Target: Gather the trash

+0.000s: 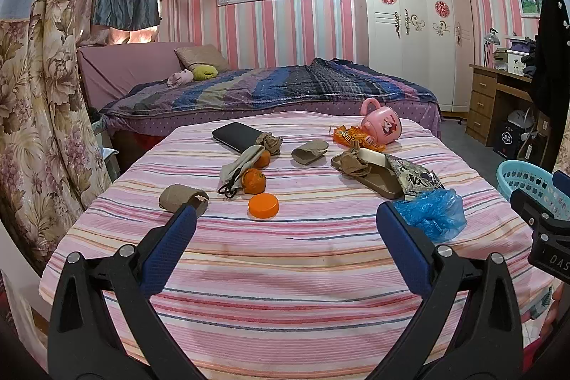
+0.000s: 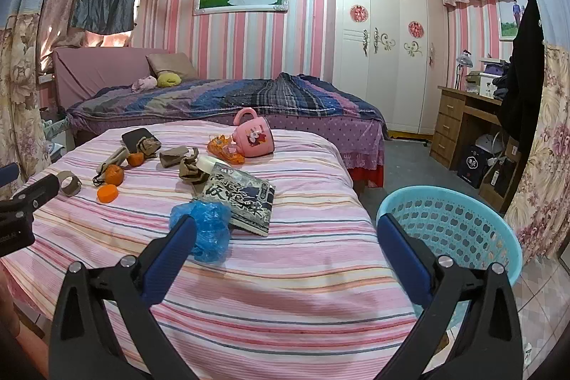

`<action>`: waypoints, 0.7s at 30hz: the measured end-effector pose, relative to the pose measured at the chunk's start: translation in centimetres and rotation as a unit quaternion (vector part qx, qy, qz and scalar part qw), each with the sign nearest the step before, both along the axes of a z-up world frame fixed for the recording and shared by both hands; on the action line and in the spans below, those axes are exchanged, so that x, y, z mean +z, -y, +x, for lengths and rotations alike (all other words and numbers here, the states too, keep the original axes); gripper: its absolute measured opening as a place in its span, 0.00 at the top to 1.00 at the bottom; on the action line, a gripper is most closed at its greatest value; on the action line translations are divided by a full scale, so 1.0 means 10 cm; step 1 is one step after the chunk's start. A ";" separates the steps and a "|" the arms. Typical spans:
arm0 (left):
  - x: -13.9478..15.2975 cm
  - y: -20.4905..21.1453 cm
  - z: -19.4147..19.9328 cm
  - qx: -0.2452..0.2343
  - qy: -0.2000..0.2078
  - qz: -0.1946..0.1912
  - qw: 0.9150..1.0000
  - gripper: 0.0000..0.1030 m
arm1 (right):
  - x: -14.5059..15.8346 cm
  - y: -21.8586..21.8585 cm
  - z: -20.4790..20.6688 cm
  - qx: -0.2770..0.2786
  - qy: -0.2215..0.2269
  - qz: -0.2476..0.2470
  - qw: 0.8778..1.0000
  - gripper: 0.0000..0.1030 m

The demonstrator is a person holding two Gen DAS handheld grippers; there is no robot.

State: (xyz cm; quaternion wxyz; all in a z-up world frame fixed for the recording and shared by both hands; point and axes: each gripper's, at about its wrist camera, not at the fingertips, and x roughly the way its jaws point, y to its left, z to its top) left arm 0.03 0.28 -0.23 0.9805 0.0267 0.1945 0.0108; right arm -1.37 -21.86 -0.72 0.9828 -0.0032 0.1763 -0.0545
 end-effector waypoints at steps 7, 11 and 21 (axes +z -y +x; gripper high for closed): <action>-0.01 0.00 0.00 0.000 -0.003 -0.001 1.000 0.05 | -0.01 0.03 0.00 -0.004 -0.002 0.004 1.000 0.04; -0.01 -0.01 0.01 0.001 -0.006 -0.003 1.000 0.05 | -0.01 0.04 0.01 -0.004 -0.002 0.004 1.000 0.04; 0.00 -0.01 0.01 0.001 -0.004 -0.001 1.000 0.05 | -0.01 0.04 0.00 -0.005 -0.002 0.003 1.000 0.04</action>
